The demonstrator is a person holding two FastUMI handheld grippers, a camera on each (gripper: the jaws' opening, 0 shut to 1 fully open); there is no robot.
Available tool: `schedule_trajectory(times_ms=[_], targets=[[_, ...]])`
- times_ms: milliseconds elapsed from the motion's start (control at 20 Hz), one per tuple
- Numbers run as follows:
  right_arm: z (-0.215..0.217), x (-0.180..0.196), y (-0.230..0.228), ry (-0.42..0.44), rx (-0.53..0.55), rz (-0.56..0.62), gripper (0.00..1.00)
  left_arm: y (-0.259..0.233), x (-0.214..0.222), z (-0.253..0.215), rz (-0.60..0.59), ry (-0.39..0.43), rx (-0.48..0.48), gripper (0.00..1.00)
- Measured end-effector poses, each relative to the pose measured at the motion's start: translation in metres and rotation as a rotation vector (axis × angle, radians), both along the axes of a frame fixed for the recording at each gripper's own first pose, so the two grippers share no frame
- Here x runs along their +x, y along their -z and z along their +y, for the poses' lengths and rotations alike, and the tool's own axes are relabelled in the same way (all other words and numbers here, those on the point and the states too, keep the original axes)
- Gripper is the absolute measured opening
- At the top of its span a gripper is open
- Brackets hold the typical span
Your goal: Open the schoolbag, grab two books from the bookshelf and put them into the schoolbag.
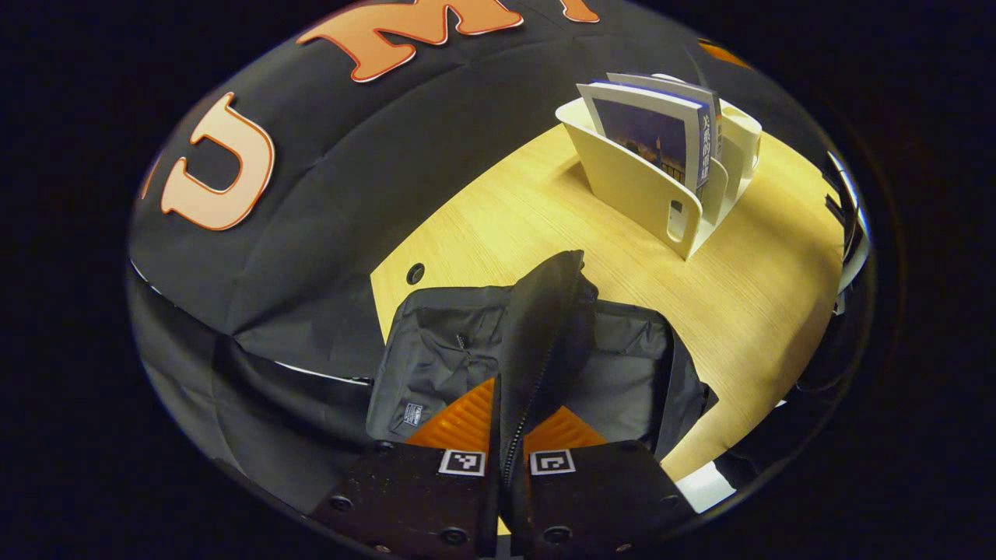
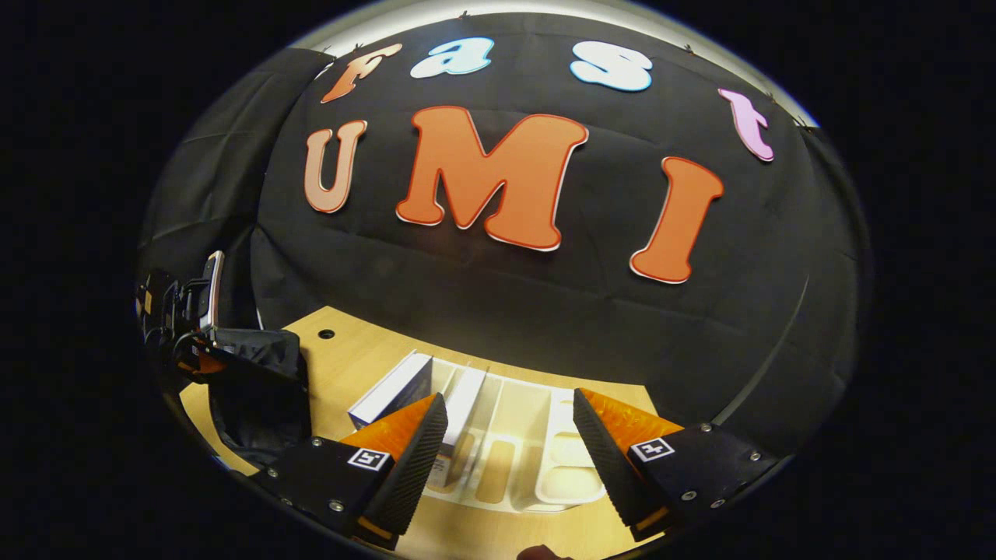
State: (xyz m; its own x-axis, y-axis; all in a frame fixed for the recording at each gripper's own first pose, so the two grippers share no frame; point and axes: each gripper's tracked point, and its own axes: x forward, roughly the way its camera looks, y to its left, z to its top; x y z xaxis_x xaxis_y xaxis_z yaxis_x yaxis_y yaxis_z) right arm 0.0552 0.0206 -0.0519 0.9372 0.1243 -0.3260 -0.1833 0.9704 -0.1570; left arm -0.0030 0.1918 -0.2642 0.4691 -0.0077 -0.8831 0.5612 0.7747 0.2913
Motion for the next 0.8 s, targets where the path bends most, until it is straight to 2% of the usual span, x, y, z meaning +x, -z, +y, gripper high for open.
schedule_trajectory(times_ms=[300,450,500,650,800], targets=[[0.060,0.008,-0.007,-0.040,0.100,0.177,0.97,-0.012,0.011,0.011,0.140,0.053,-0.148,0.06],[0.074,0.012,-0.006,-0.030,0.080,0.273,0.97,-0.015,0.021,0.018,0.190,0.082,-0.179,0.07],[0.082,0.011,0.002,-0.032,0.090,0.337,0.97,-0.016,0.025,0.019,0.195,0.087,-0.178,0.06],[0.105,-0.005,0.022,-0.037,0.213,0.580,0.94,-0.018,0.027,0.011,0.207,0.093,-0.208,0.06],[0.108,0.013,0.038,-0.014,0.220,0.680,0.93,-0.018,0.027,0.007,0.211,0.101,-0.211,0.06]])
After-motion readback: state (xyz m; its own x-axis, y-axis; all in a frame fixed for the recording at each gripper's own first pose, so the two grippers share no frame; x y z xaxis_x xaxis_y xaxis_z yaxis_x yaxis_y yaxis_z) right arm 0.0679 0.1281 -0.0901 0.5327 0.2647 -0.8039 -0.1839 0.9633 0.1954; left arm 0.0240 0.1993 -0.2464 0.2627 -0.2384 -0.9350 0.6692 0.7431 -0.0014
